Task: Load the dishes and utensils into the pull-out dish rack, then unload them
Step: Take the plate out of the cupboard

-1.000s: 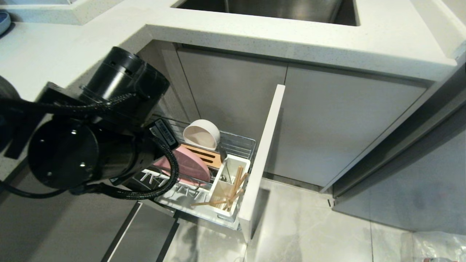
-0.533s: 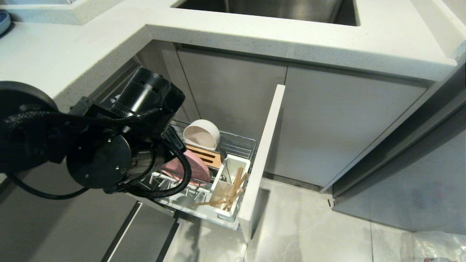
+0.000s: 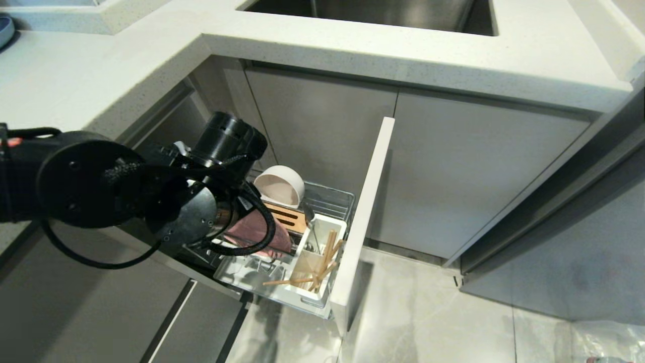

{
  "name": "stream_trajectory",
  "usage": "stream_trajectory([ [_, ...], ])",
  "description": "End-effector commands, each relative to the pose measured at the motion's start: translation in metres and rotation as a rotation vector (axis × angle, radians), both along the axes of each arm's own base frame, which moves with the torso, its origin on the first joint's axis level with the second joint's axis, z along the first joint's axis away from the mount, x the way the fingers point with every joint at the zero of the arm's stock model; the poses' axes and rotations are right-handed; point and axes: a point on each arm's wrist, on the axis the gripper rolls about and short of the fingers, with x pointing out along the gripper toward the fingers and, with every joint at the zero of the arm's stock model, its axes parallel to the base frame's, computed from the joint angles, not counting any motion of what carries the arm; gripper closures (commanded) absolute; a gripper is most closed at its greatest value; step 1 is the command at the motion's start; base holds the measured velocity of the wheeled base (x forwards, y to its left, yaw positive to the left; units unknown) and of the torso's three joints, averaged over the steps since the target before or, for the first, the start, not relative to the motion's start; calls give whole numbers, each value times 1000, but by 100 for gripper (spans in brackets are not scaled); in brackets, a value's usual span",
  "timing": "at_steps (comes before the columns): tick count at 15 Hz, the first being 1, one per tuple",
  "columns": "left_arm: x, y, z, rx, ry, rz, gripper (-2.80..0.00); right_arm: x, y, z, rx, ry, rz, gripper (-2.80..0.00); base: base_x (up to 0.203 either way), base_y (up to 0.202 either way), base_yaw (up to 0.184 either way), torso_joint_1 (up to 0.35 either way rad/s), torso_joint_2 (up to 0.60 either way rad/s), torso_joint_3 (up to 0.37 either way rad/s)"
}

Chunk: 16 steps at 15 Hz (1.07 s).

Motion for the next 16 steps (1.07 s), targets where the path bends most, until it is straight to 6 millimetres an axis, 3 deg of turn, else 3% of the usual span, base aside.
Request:
stream_trajectory([
  [1,9,0,-9,6,20,16,-280,0,0,0,0,1,0,0,0,0,0,0,0,0],
  [9,20,4,-13,-16,24,29,-280,0,0,0,0,1,0,0,0,0,0,0,0,0],
  [10,21,4,-14,-15,26,30,-44,0,0,0,0,1,0,0,0,0,0,0,0,0],
  [11,20,4,-13,-16,24,31,0,0,0,0,0,1,0,0,0,0,0,0,0,0],
  [16,19,4,-12,-34,30,13,0,0,0,0,0,1,0,0,0,0,0,0,0,0],
])
